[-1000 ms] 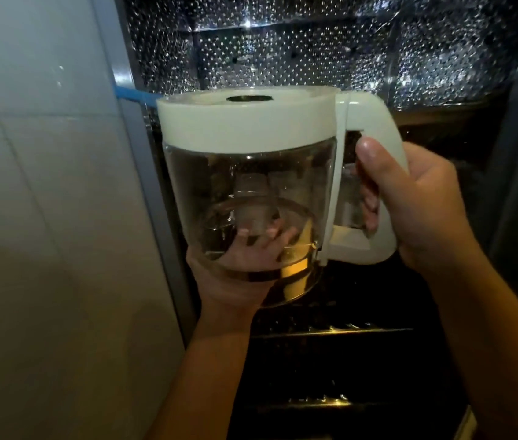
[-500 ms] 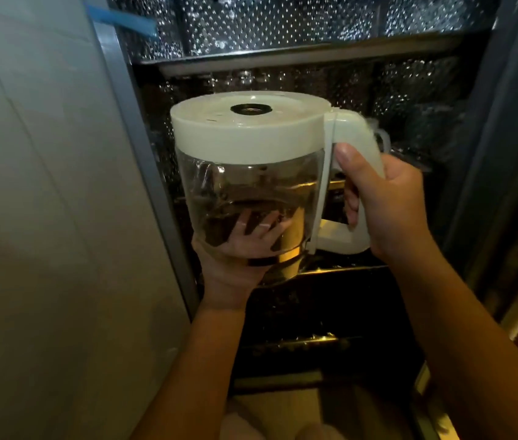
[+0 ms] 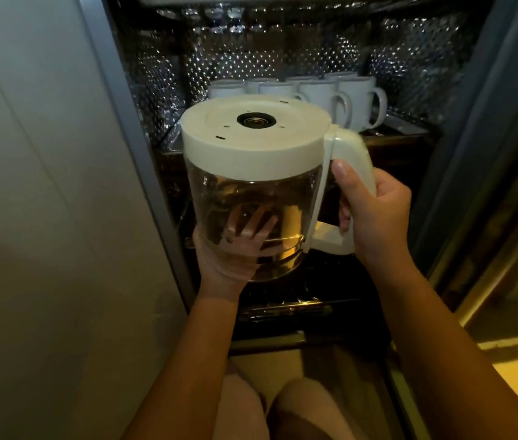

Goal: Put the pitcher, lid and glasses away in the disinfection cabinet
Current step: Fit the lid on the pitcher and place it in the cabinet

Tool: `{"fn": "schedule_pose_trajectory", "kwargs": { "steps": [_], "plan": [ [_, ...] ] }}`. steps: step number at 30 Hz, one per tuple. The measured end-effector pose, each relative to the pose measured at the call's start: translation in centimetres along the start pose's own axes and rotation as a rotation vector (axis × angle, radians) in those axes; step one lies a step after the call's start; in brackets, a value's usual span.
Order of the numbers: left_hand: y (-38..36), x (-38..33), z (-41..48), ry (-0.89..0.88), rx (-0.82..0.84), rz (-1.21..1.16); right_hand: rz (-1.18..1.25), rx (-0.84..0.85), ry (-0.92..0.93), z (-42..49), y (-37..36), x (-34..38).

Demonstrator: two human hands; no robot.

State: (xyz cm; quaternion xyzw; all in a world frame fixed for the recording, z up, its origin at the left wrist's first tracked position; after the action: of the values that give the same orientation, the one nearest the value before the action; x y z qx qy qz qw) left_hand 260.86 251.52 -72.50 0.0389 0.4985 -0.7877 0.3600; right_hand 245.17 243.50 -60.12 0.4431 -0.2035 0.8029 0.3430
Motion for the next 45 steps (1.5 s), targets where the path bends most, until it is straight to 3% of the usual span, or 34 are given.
{"fn": "schedule_pose_trajectory", "kwargs": {
  "steps": [2, 10, 31, 37, 45],
  "plan": [
    [1.8, 1.1, -1.2, 0.051, -0.153, -0.152, -0.008, -0.014, -0.024, -0.6, 0.2, -0.9],
    [3.7, 0.5, -3.6, 0.013, -0.471, -0.039, -0.089, -0.063, -0.083, -1.8, 1.6, -4.0],
    [1.6, 2.1, -4.0, 0.148, -0.528, 0.072, -0.232, -0.358, -0.13, -2.8, 8.7, -8.7],
    [-0.5, 3.2, -2.5, 0.182, -0.432, 0.008, -0.262, -0.396, -0.174, -2.6, 9.2, -10.4],
    [-0.5, 4.9, -1.6, 0.22, -0.488, -0.002, -0.286, -0.392, -0.192, -2.6, 9.7, -11.4]
  ]
}}
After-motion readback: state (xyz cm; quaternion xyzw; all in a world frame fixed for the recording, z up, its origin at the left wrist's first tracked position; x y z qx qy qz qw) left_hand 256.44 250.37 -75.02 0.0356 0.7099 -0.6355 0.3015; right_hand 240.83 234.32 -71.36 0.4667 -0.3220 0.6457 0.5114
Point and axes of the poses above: each hand's wrist, its own z-axis towards the middle knuckle, its own y-axis out of the back of the hand, x = y × z, the point moved 10 cm from there along z, towards the middle knuckle, and after that the axes turned 9 degrees about x, right-handed, at the moved point
